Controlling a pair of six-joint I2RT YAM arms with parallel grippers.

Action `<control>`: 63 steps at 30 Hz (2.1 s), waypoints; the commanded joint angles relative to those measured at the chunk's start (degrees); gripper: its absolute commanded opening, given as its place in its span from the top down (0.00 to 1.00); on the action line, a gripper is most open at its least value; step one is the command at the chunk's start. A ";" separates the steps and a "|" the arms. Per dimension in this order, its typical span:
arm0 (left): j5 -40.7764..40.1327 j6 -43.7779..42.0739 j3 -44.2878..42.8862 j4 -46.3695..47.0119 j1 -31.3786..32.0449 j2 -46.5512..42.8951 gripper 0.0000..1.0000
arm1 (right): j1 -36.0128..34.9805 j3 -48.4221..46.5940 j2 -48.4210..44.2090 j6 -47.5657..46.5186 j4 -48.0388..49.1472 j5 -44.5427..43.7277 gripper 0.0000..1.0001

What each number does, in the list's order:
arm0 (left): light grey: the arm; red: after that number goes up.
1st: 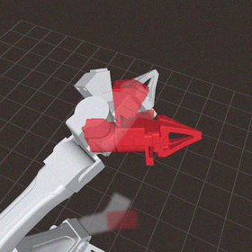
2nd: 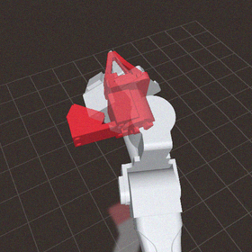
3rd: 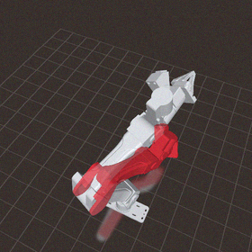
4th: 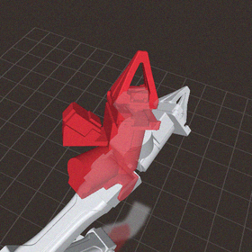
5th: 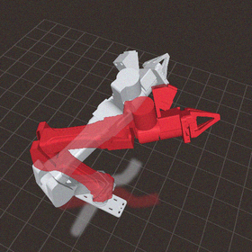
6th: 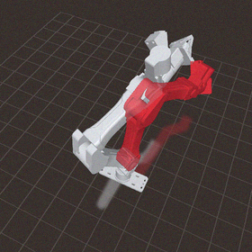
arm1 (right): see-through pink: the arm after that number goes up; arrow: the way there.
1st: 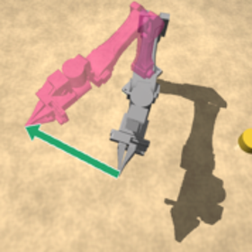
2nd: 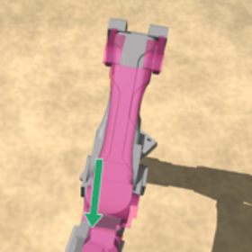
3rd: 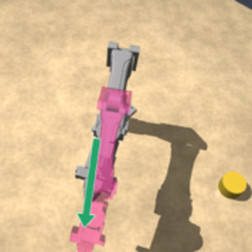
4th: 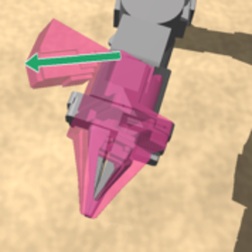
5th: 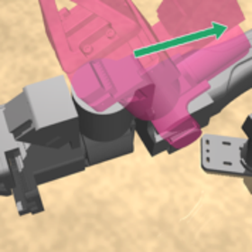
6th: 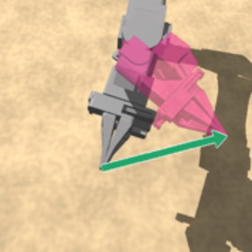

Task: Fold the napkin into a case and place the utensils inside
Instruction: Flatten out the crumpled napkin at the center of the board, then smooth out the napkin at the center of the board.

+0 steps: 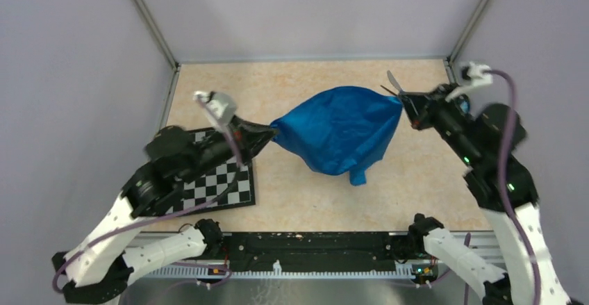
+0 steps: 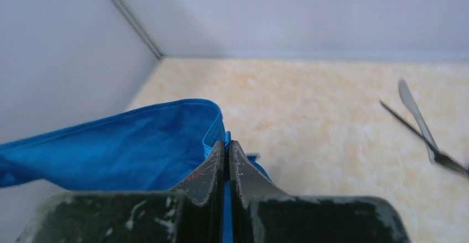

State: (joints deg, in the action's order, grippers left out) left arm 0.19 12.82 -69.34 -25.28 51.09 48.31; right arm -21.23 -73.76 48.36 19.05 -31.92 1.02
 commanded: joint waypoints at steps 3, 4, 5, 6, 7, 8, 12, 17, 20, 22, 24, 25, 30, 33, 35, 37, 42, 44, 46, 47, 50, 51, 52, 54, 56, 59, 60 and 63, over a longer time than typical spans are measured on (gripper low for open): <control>17.17 -3.33 -3.59 7.02 0.24 -10.78 1.00 | 0.14 -3.66 -15.63 -0.22 9.45 14.77 1.00; 17.88 -3.06 -4.29 7.43 0.24 -11.34 1.00 | 0.14 -4.29 -16.76 0.19 10.15 15.71 1.00; 17.98 -2.80 -5.02 7.65 0.24 -11.31 1.00 | 0.14 -5.20 -17.56 0.53 10.55 16.13 1.00; 16.91 -2.46 -5.43 7.79 0.24 -11.13 1.00 | 0.14 -5.90 -17.75 0.77 10.83 16.21 1.00; 14.72 -2.21 -5.59 7.80 0.24 -10.49 1.00 | 0.18 -6.24 -17.66 0.81 10.89 15.66 1.00; 10.73 -1.84 -5.81 7.36 0.26 -9.54 1.00 | 0.15 -6.28 -17.49 0.81 10.88 14.28 1.00; -18.45 1.04 -6.90 1.46 0.24 -2.89 1.00 | 0.15 -4.94 -15.18 2.61 7.41 -6.13 1.00; -33.01 0.12 -6.58 1.82 -2.64 9.12 1.00 | 0.18 -2.39 -4.47 1.12 6.78 -23.42 1.00; -20.44 2.90 -5.89 4.84 -16.71 17.59 1.00 | 0.20 3.01 3.30 -1.41 14.11 -26.13 1.00; -15.58 4.23 -3.92 9.31 -22.97 22.91 1.00 | 0.67 7.27 8.27 -3.85 22.02 -26.49 1.00; -11.62 4.40 -3.79 14.14 -27.18 28.88 1.00 | 2.79 9.07 15.51 -4.90 28.52 -25.43 1.00; -9.99 4.11 -4.69 16.13 -28.74 32.36 1.00 | 3.89 9.01 19.69 -4.79 30.90 -24.91 1.00; -2.51 4.21 -20.23 13.14 -34.89 54.54 1.00 | 8.68 -4.19 45.06 -5.73 31.82 -16.85 0.99; 4.41 2.11 -30.79 7.29 -36.21 64.70 0.94 | 9.32 -20.90 59.86 -7.94 16.38 -15.45 0.65; 5.32 0.84 -35.33 2.64 -36.16 67.62 0.74 | 9.45 -36.24 68.59 -6.96 -0.35 -17.67 0.43; 4.09 0.62 -37.63 -2.76 -36.09 67.18 0.43 | 9.39 -41.12 71.13 -8.30 -7.47 -14.44 0.31; 3.27 1.13 -24.19 -1.58 -36.06 52.05 0.10 | 8.11 -23.20 57.61 -2.92 -7.69 -3.29 0.26; 7.41 2.79 -13.60 1.48 -35.98 44.93 0.06 | 6.78 -10.78 50.08 0.22 -0.98 5.42 0.26; 13.56 5.38 -4.68 4.86 -35.67 38.50 0.03 | 4.71 -0.40 44.65 2.25 5.27 12.64 0.26; 17.01 6.55 -0.04 6.82 -35.24 35.34 0.01 | 3.57 4.13 42.73 3.25 8.34 14.60 0.26; 20.57 9.34 11.00 11.16 -32.75 27.88 0.01 | 0.88 15.07 39.11 5.99 15.84 18.53 0.25; 21.33 10.26 13.90 12.23 -32.10 25.93 0.01 | 0.77 17.34 38.82 6.58 17.34 18.89 0.25; 22.45 11.09 16.40 13.12 -31.71 24.06 0.01 | 0.74 19.12 39.02 6.96 18.27 19.22 0.25; 23.86 12.63 20.22 14.37 -31.29 20.54 0.01 | 0.76 21.73 39.66 7.23 19.63 18.82 0.25; 24.64 13.06 22.79 14.30 -30.91 18.43 0.01 | 0.74 23.70 40.43 7.31 19.69 16.31 0.25; 23.78 12.64 24.30 12.14 -30.88 15.95 0.01 | 0.90 26.23 41.04 8.39 19.90 12.47 0.25; 23.31 12.51 24.72 11.72 -30.88 15.17 0.01 | 1.11 27.46 41.03 9.23 20.43 11.57 0.25; 23.15 12.47 25.41 11.15 -30.92 12.91 0.01 | 2.94 31.85 40.31 12.56 22.81 11.05 0.25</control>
State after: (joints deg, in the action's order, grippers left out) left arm 22.28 24.58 -44.27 -16.36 20.12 65.52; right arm -20.23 -46.04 88.88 27.40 -14.33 14.85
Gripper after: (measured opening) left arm 0.987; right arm 0.750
